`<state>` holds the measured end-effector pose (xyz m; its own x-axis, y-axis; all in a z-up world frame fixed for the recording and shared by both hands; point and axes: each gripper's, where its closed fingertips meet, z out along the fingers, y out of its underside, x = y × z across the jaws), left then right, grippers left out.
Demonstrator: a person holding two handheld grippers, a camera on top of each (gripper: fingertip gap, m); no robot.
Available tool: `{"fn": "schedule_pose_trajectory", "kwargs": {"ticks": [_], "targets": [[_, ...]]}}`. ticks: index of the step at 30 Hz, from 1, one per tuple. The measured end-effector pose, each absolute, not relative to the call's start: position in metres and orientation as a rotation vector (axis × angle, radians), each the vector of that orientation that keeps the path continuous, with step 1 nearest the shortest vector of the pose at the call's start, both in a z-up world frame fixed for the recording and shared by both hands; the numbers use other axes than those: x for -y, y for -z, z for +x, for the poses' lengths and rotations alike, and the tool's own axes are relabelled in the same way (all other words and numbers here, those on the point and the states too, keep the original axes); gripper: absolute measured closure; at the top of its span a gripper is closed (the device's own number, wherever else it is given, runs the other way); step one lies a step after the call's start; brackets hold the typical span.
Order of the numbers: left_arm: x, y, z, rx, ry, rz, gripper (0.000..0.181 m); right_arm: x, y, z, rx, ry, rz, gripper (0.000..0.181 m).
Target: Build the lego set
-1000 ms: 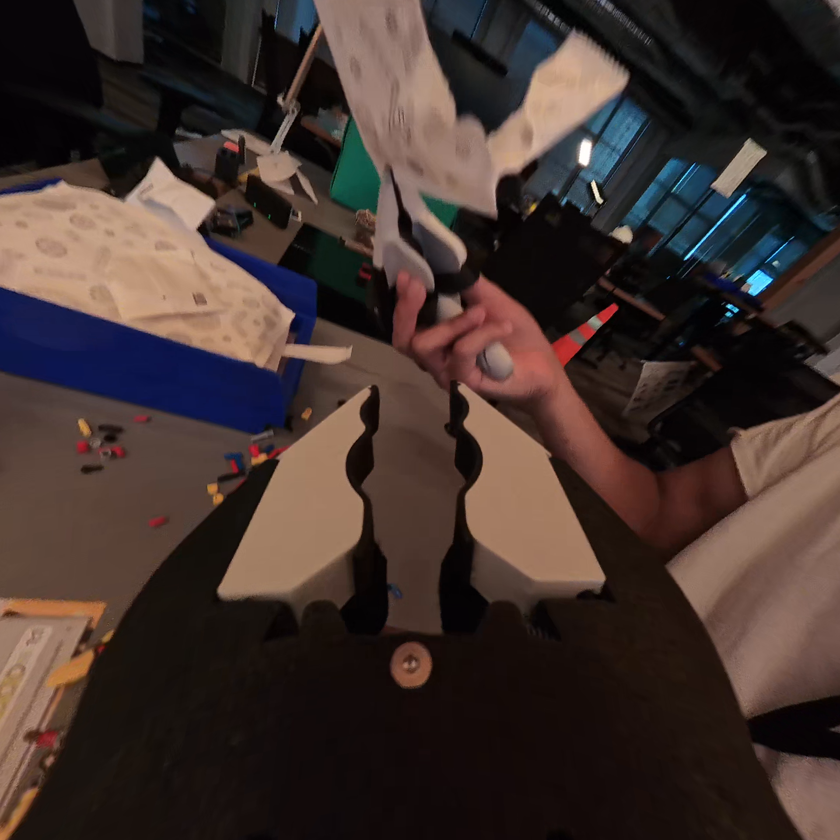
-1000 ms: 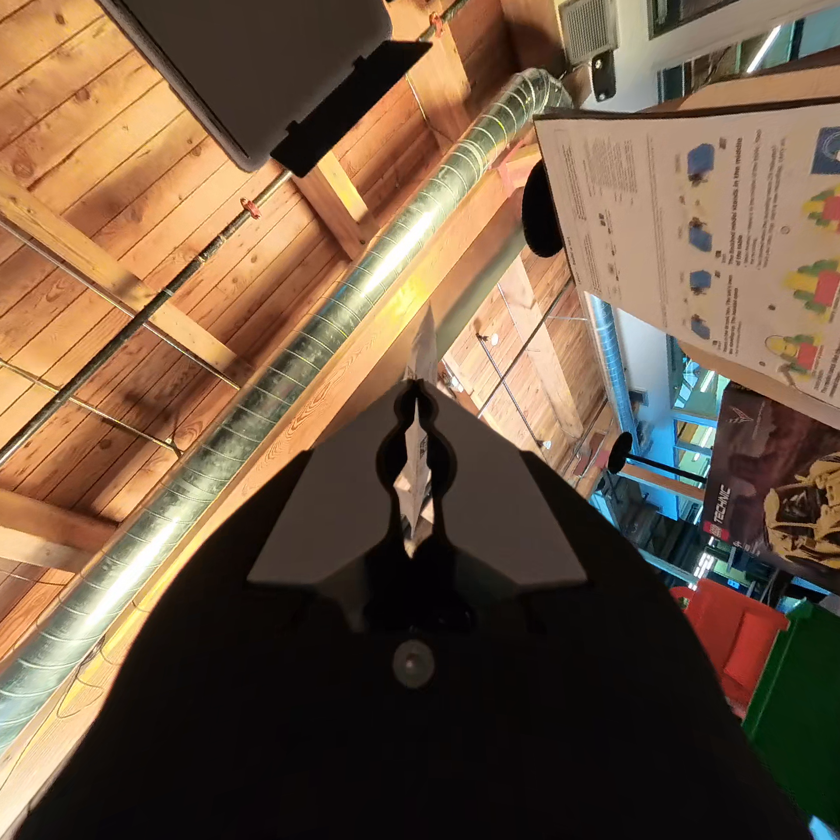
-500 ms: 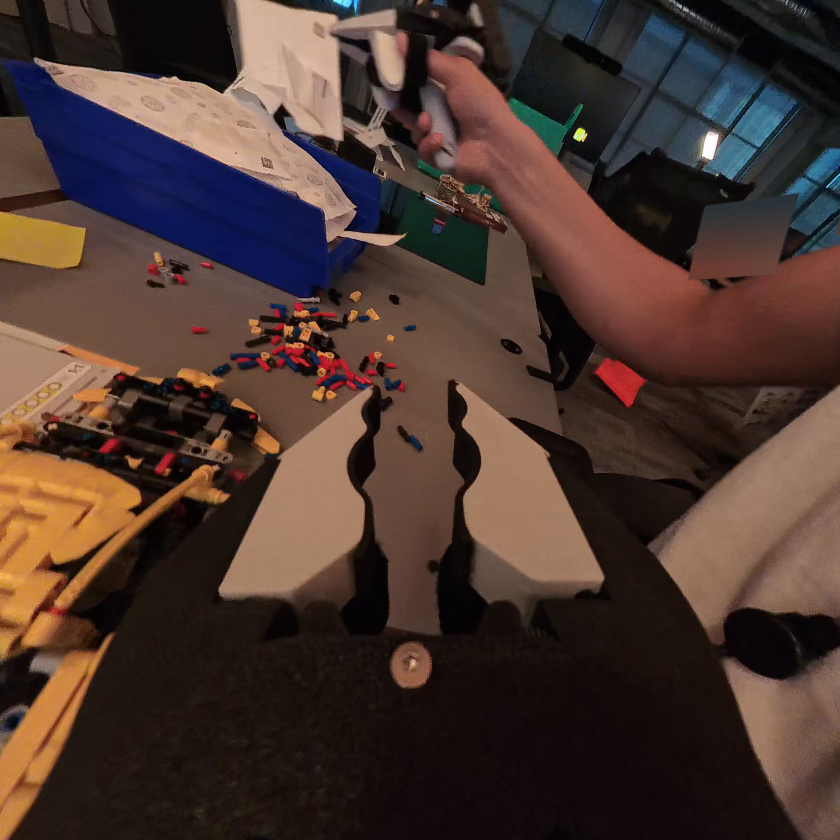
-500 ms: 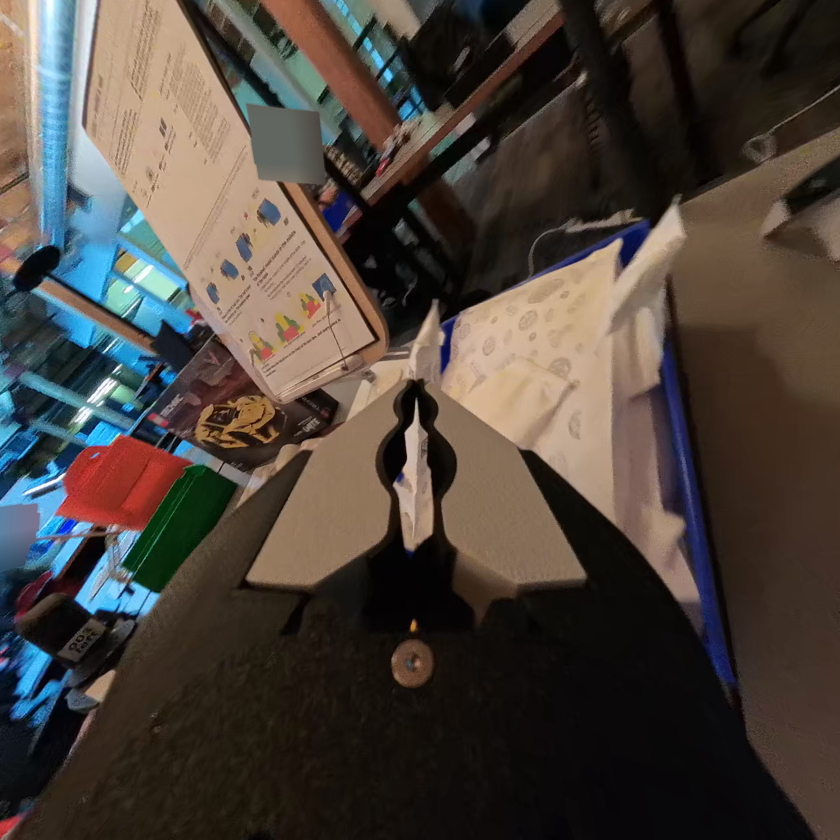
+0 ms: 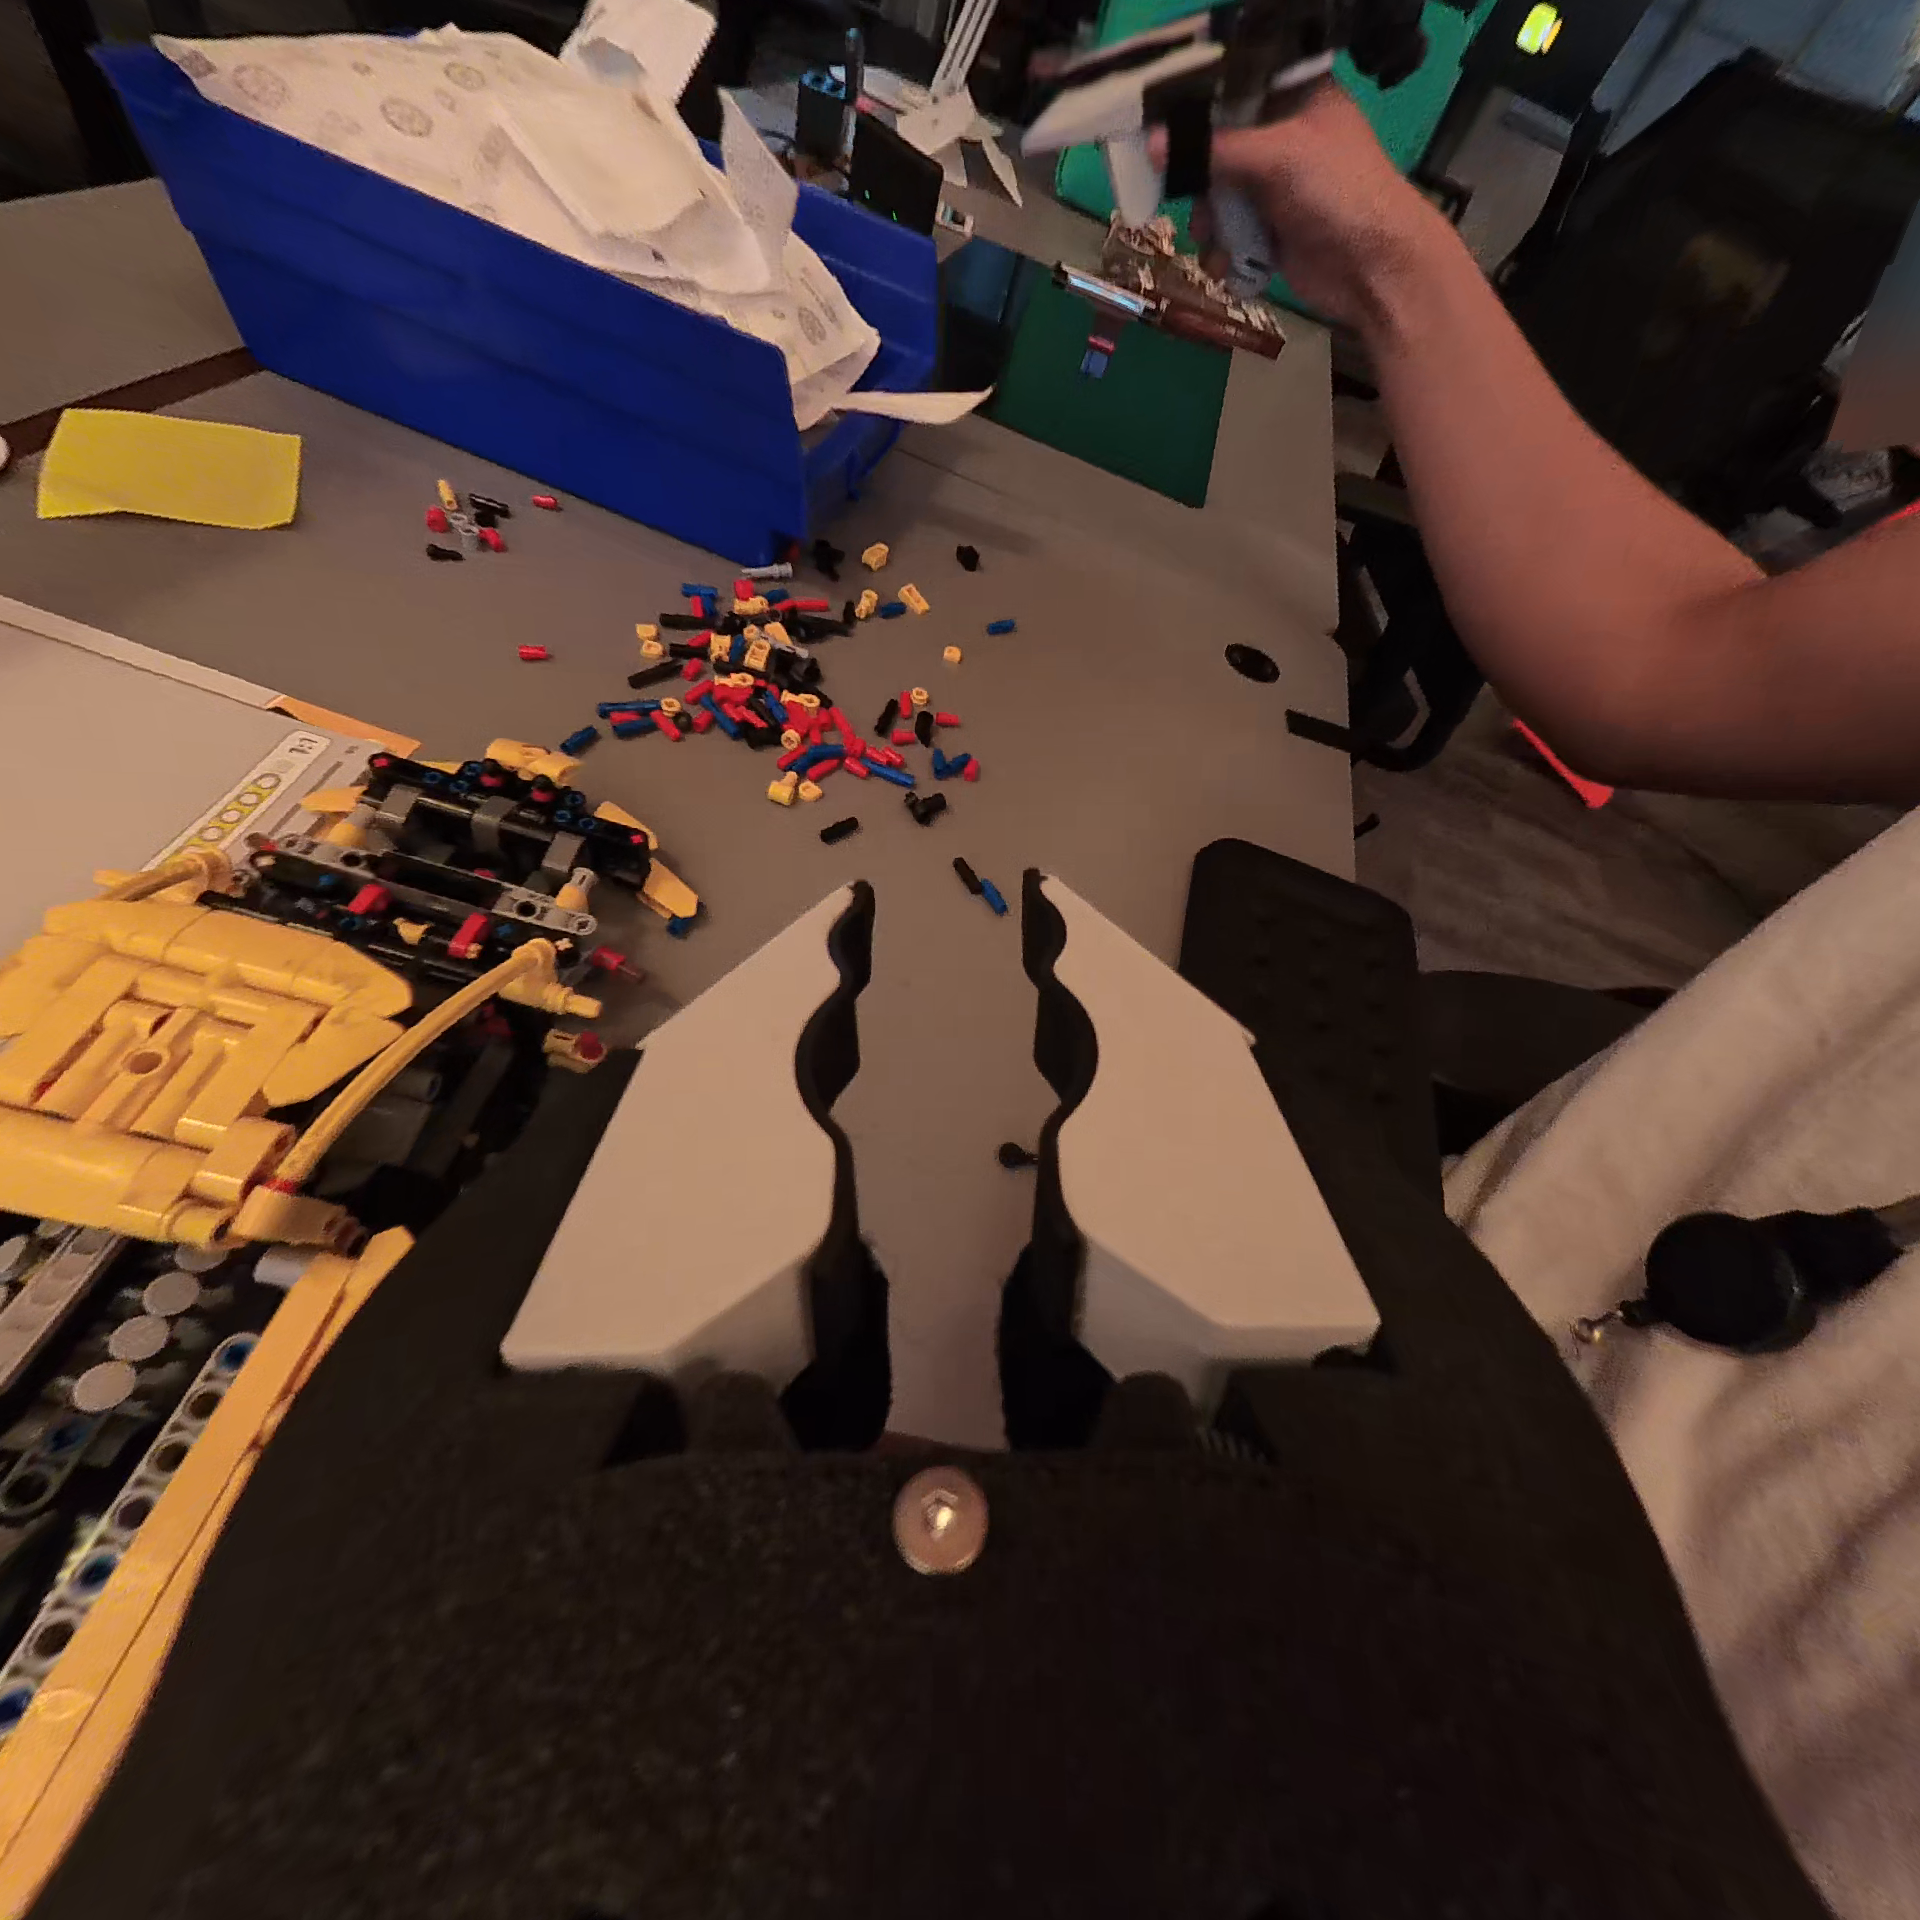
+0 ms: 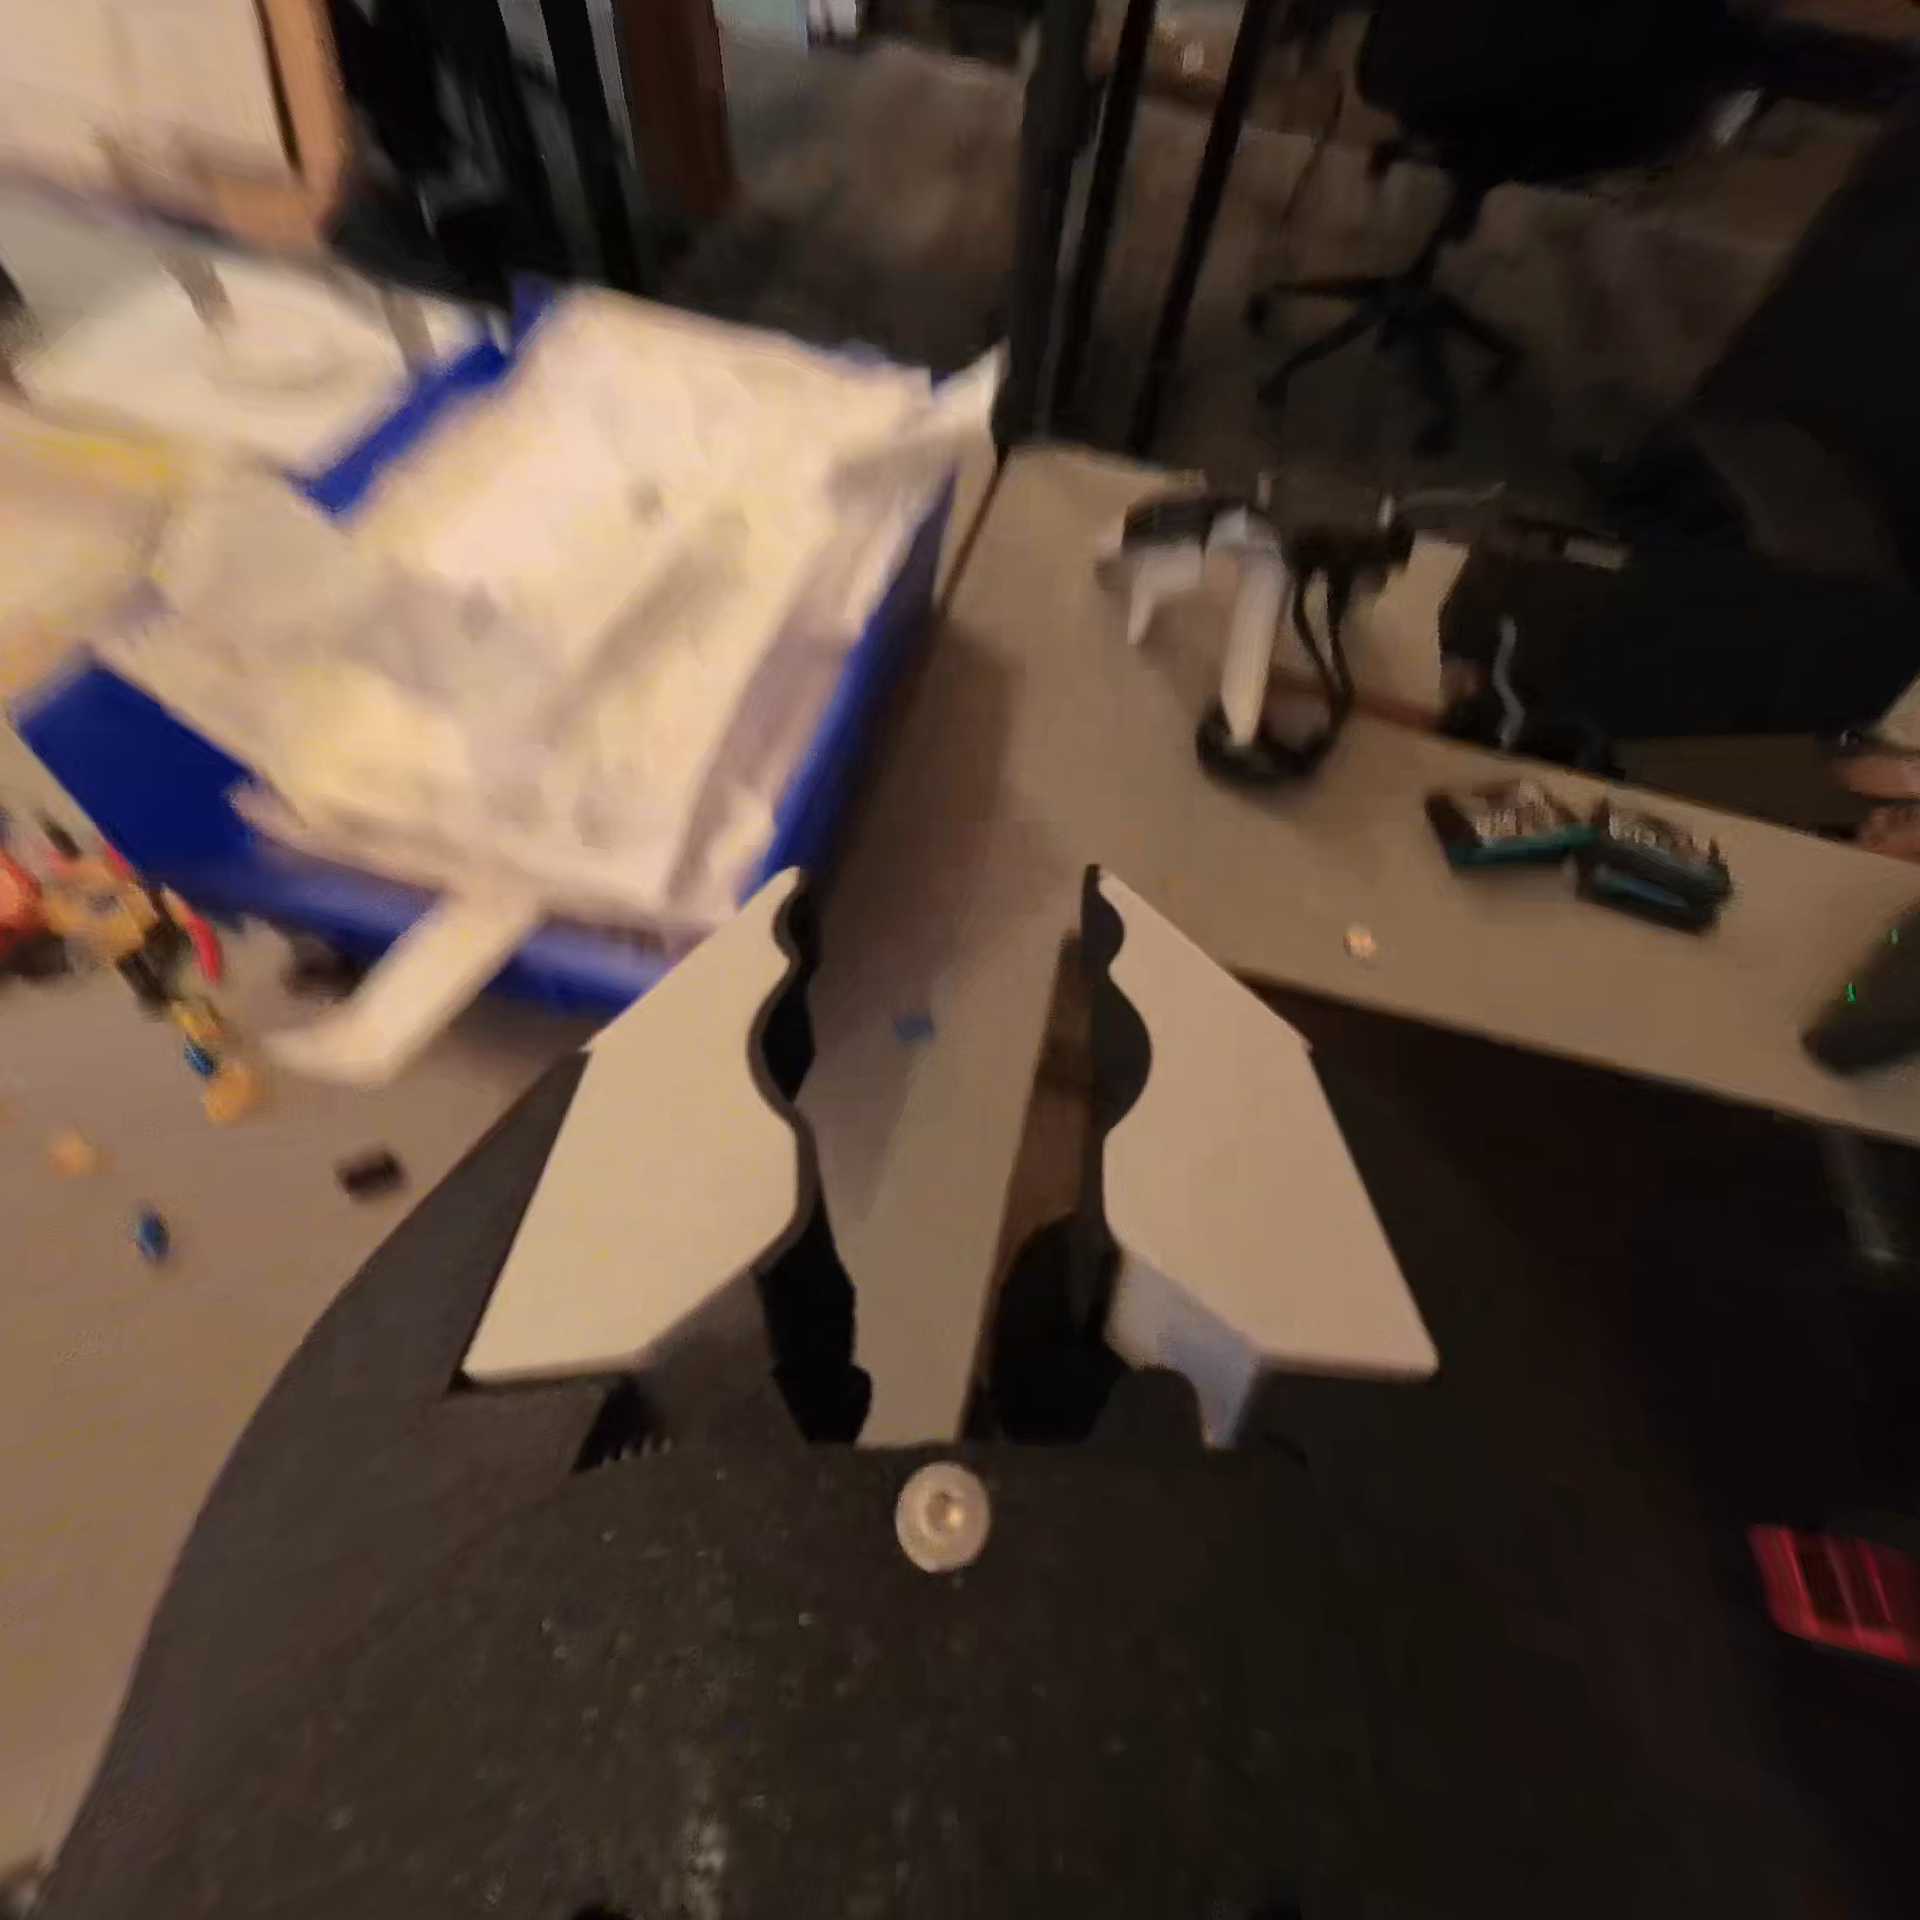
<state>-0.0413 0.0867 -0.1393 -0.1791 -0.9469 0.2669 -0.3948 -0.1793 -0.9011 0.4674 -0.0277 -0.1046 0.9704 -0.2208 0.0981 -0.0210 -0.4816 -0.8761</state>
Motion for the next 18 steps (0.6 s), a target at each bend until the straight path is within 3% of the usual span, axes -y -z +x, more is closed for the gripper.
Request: {"fn": "schedule_pose_trajectory", "kwargs": {"ticks": [7, 18], "targets": [[-0.046, 0.142, -0.019, -1.691, 1.317, -1.575, 0.153, 0.034, 0.227, 0.461, -0.006, 0.096, -2.247, 0.131], [-0.004, 0.145, 0.0, -1.667, 1.339, -1.632, 0.153, -0.006, 0.262, 0.471, 0.106, 0.039, -2.355, 0.154]]}}
